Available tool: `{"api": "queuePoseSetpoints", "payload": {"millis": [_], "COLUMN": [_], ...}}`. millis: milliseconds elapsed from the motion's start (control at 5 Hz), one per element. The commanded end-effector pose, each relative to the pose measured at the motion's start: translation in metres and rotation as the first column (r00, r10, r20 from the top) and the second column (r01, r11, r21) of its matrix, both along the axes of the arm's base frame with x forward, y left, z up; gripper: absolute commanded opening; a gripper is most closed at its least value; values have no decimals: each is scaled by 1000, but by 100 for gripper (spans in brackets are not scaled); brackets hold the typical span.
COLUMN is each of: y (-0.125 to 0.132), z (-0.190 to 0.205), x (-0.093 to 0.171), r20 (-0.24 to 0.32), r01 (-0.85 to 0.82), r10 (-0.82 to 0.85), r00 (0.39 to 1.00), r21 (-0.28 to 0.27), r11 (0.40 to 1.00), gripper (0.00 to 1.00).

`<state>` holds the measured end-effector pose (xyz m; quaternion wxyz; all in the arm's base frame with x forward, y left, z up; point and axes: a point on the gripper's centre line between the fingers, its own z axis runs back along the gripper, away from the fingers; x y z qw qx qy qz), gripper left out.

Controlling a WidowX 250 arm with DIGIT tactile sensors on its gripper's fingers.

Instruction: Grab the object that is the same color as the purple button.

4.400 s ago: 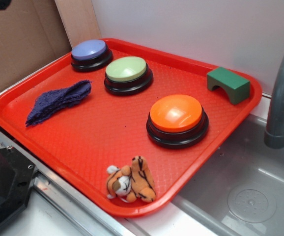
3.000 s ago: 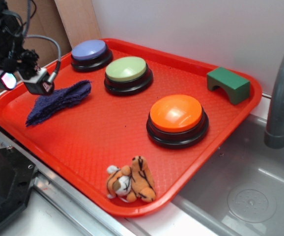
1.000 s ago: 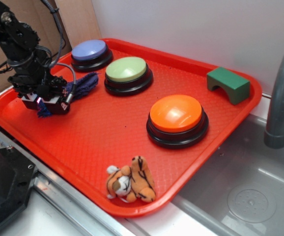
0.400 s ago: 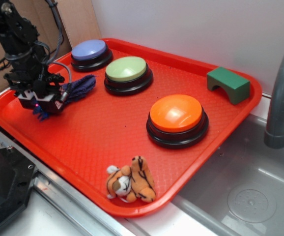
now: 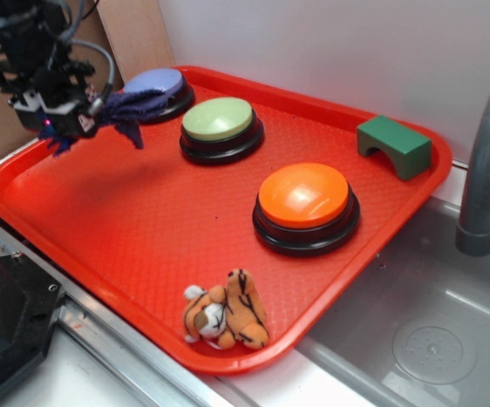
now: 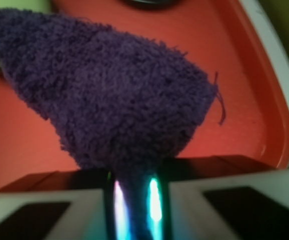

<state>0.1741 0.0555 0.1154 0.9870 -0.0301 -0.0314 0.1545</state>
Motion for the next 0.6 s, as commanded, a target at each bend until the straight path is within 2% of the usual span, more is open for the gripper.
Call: {"api": "queuePoseSetpoints", "payload": {"millis": [0,200,400], "y": [-56,-70,-63], "z": [82,90,81], "x": [8,6,10], "r20": [44,100,75], "r01": [184,204,201], "r10": [-182,-198,-194], "r00": [982,975,978], "r21": [-50,-50,-89], "r11": [982,978,976], "gripper": [0,0,0]}}
